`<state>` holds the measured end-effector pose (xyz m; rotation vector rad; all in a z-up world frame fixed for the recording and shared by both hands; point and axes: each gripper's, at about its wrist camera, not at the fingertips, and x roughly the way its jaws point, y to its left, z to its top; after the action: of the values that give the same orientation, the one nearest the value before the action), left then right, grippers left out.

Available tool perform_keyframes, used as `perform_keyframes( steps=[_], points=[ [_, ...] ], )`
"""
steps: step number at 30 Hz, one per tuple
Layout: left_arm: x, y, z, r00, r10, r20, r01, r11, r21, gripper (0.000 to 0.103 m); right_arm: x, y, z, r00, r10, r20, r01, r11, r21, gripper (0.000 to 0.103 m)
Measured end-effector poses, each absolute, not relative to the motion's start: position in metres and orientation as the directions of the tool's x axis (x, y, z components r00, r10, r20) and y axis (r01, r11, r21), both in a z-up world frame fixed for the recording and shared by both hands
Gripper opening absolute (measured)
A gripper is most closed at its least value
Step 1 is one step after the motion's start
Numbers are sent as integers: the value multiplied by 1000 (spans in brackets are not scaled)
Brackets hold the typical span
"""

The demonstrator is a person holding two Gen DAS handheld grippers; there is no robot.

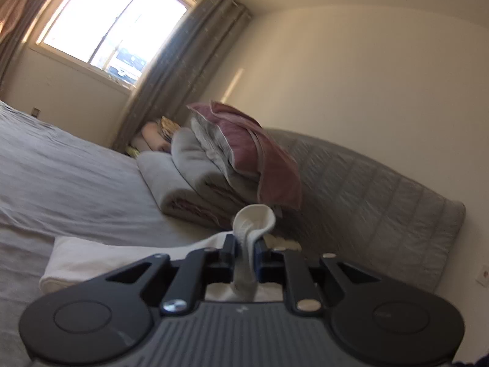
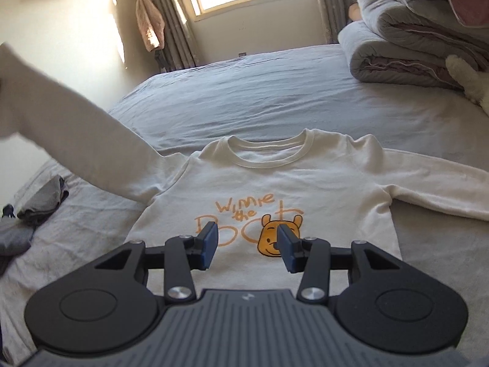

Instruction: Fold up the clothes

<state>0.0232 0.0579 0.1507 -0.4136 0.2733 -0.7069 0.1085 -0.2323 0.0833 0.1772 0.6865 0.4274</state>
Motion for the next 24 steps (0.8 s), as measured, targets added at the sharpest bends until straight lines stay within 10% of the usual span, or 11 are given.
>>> perform_keyframes(
  steps=[2, 24],
  points=[
    [28, 64, 139, 751, -645, -140, 526, 713, -463, 40, 110, -248, 85, 702, 427, -570, -277, 901, 334, 47],
    [89, 102, 43, 749, -467, -471, 130, 800, -586, 40, 57, -258, 46, 380, 545, -747, -423, 821, 383, 60]
  ],
)
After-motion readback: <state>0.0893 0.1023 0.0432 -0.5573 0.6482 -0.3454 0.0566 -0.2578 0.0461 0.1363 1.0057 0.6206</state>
